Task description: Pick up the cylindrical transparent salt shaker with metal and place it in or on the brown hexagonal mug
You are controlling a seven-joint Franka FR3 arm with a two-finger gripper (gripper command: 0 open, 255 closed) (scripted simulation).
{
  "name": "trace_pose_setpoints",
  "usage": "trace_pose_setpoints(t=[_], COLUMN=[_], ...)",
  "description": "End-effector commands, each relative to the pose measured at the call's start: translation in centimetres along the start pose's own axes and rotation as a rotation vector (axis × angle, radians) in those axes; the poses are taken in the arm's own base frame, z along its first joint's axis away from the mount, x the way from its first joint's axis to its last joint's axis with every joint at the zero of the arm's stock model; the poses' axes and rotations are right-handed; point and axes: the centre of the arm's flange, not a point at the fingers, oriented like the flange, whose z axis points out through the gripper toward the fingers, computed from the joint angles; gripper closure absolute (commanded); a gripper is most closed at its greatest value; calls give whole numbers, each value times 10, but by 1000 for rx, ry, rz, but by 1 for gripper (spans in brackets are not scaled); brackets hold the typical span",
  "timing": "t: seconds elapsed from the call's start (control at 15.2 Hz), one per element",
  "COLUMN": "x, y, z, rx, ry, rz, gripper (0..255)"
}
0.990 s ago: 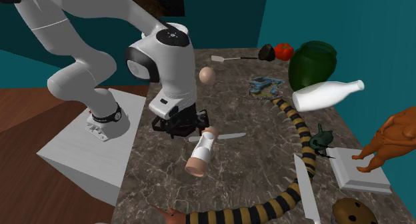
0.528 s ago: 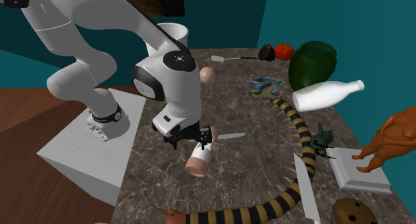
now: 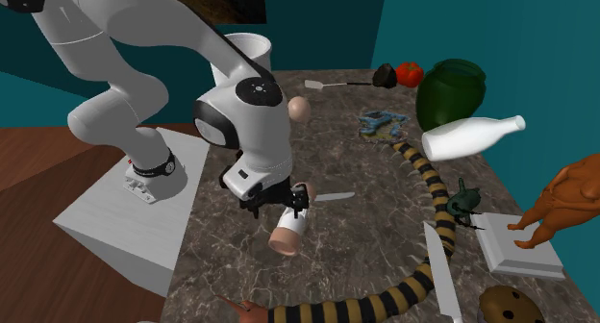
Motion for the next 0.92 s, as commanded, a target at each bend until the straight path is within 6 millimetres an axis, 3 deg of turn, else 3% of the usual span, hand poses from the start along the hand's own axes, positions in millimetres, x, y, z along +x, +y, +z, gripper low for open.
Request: trace_pose_setpoints(t=[0.0, 0.07, 0.13, 0.59, 0.73, 0.86], x=[0, 0, -1, 0, 0, 0], y=[4, 4, 4, -3, 4, 4], z=[11, 11, 13, 2, 11, 1], rx=[-26, -26, -26, -25, -26, -26], ry=[-14, -14, -14, -14, -14, -14], rz=[5, 5, 5, 5, 5, 5], gripper=[0, 0, 255, 255, 255, 255])
